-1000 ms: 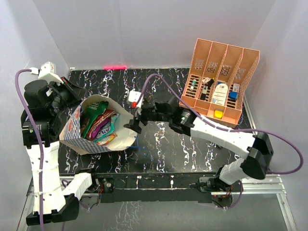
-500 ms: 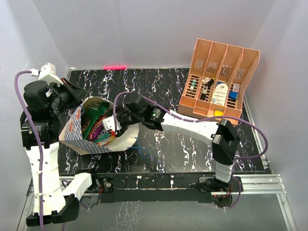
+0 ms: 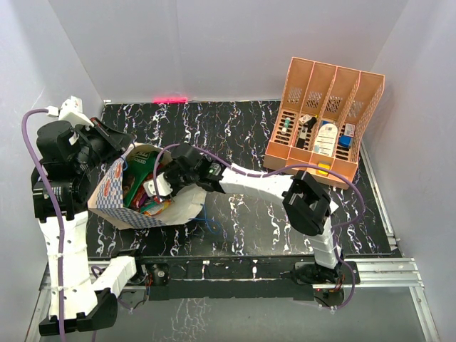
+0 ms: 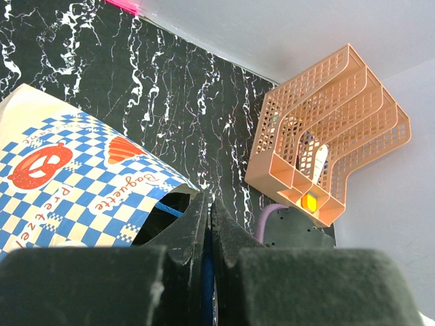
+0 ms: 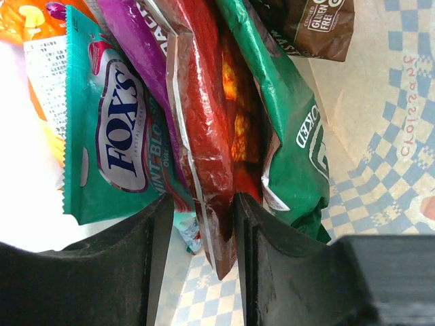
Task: Take the snacks out of the paper bag
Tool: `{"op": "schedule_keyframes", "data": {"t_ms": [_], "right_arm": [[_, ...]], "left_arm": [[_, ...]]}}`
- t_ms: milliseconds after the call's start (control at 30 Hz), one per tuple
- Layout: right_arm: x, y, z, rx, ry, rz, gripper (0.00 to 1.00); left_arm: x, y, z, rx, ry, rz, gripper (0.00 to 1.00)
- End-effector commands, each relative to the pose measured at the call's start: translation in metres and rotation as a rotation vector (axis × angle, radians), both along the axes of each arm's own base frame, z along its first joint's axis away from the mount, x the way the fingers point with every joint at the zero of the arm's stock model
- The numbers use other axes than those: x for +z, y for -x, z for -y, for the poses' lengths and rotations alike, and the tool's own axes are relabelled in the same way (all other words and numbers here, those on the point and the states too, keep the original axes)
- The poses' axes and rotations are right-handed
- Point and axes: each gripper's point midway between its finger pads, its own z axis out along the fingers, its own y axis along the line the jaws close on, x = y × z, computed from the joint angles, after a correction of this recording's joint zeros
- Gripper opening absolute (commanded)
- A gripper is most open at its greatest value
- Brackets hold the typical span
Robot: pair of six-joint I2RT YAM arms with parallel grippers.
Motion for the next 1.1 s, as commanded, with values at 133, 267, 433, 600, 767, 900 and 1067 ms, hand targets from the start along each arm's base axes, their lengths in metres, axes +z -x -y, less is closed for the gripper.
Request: {"op": "schedule_keyframes", "data": {"t_ms": [133,267,433,600,767,900,1067], "right_arm": [[0.051,-0.018,-0.028,-0.009,-0.185,0.096,0.41],[0.061,-0.013,-0.036,0.002,-0.257,0.046,0.37],[0.08,-0.008,-0.043,-0.005,-0.329,-0.028,0.12],[0.115,0.004,-0.041,0.007,-0.407,-0.109,0.07],[0.16,0.016,-0.034,0.021,-0.509,-0.165,0.07],[0.194,0.015,-0.02,-0.013,-0.589,-0.204,0.07],[0.229,0.01,0.0,-0.011,-0.695,-0.263,0.07]], "left_arm": [[0.012,0.01,0.01,-0.026,0.059,0.025,0.0],[0.008,0.01,0.012,-0.033,0.071,0.02,0.0],[0.009,0.009,0.004,0.013,0.05,-0.001,0.0],[0.009,0.01,-0.009,0.091,0.029,0.01,0.0],[0.014,0.005,-0.021,0.145,-0.018,0.0,0.0],[0.018,0.004,-0.029,0.176,-0.047,0.008,0.0],[0.019,0.003,-0.037,0.208,-0.084,0.016,0.0]]}}
